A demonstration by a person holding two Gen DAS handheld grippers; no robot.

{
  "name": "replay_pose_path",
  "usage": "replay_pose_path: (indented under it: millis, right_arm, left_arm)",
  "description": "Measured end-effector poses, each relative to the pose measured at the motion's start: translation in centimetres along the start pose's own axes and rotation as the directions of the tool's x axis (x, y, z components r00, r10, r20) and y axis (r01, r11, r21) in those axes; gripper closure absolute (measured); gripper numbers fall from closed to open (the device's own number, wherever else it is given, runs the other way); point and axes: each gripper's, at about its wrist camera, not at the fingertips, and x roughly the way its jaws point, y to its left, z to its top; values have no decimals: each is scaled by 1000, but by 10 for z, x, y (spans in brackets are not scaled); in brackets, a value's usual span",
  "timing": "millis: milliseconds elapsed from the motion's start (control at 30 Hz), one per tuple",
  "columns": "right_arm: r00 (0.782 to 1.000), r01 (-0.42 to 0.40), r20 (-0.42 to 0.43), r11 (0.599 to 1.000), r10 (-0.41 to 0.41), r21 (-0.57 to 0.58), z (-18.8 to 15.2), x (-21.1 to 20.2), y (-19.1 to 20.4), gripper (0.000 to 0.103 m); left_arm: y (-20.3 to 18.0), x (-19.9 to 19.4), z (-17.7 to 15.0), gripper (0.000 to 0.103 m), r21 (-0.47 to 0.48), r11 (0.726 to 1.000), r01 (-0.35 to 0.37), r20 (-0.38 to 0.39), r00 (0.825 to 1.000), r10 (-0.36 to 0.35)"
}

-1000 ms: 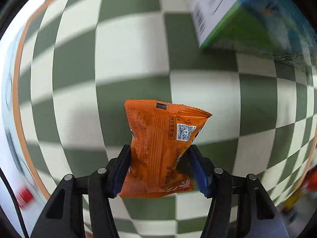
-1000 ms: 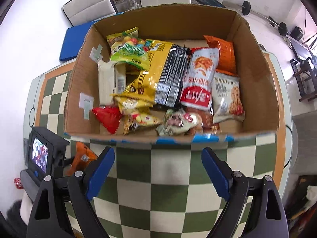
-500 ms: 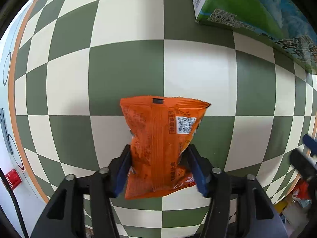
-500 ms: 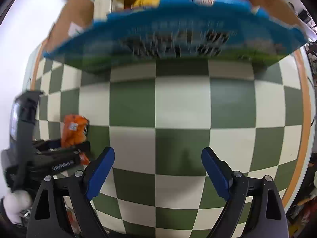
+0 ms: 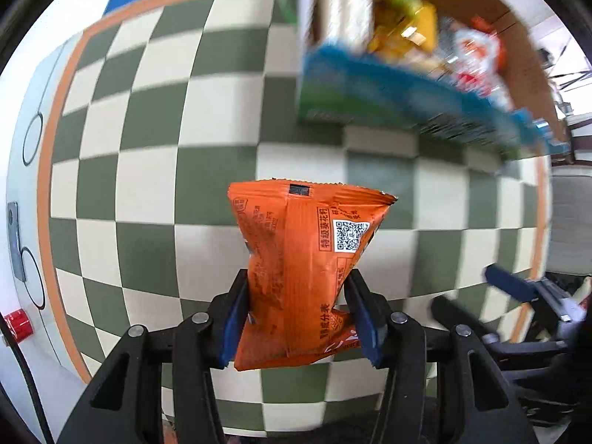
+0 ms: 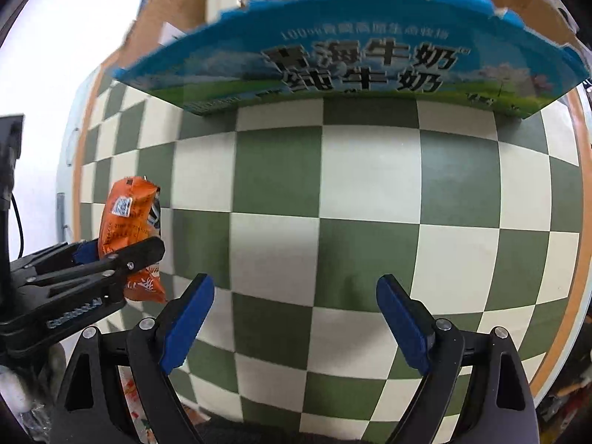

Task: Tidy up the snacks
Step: 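Lift the orange bag with the left tool and carry it over the box, then lower the orange bag into the box and open the left tool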

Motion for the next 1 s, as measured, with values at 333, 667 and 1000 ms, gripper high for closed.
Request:
replay_pose_path:
  millis: [333,667,1000]
  right_arm:
    - [988,-94,123,995,92,13,10,-86,-18,11]
    - [955,-29,297,996,1,87,100,-157,-71,11]
    - [965,63,242,988,-97,145,207,-137,-123,11]
  left_arm:
    - [-45,-77,68,54,48,993,106,123,986,-111]
    - [-113,-81,192,54,113,982,152,122,979,-165]
    - [-154,-21,297,54,100,980,173,-29,985,-171]
